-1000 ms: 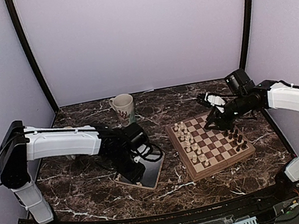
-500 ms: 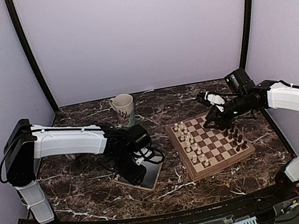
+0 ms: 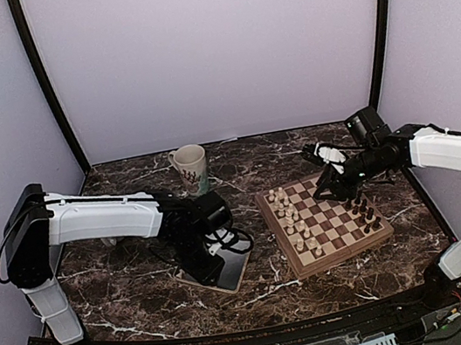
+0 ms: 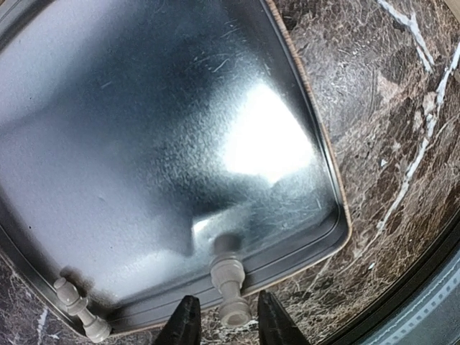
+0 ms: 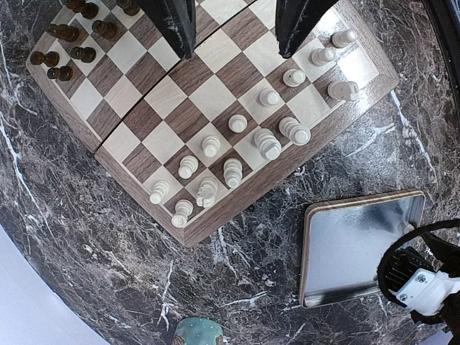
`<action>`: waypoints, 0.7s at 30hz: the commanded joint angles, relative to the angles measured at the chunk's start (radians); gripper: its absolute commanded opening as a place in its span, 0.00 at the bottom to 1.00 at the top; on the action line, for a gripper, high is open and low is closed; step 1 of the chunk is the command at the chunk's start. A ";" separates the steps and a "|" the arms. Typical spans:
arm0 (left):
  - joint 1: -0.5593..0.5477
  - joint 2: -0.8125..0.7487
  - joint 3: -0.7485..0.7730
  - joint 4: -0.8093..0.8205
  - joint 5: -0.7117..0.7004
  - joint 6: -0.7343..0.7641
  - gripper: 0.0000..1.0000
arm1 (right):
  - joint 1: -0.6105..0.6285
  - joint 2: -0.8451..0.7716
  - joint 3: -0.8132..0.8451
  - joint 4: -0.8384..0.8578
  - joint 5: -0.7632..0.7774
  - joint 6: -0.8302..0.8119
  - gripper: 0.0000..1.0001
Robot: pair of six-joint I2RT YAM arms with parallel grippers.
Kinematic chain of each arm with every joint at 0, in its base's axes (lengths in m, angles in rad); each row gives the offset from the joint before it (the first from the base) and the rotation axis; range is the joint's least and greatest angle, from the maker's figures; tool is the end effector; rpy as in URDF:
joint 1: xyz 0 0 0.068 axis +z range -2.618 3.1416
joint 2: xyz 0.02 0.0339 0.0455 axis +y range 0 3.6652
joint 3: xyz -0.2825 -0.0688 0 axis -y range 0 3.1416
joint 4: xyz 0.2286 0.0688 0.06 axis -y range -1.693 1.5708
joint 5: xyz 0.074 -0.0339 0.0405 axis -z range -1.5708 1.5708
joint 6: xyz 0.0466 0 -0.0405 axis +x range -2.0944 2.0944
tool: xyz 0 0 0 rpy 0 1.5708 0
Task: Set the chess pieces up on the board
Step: Pick up the rook from the storage box.
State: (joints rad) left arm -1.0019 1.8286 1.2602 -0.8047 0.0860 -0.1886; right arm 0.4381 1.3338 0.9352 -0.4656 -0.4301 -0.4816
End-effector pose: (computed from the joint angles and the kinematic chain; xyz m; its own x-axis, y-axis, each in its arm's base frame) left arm 0.1801 -0.2891 0.1961 -0.6779 0.7135 -0.1771 0.7344 0.6681 -0.1196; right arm 0.2301 0.1292 0.2662 -0.3183 -0.6140 -0.7223 -0.8780 0.4782 -0.0197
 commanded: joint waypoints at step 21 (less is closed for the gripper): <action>-0.006 0.012 0.021 -0.051 -0.019 0.032 0.18 | -0.004 0.022 0.002 0.010 -0.019 -0.009 0.39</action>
State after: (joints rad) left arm -1.0042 1.8400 1.2606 -0.8181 0.0719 -0.1719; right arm 0.4381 1.3502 0.9352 -0.4679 -0.4309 -0.4820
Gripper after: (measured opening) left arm 0.198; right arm 0.386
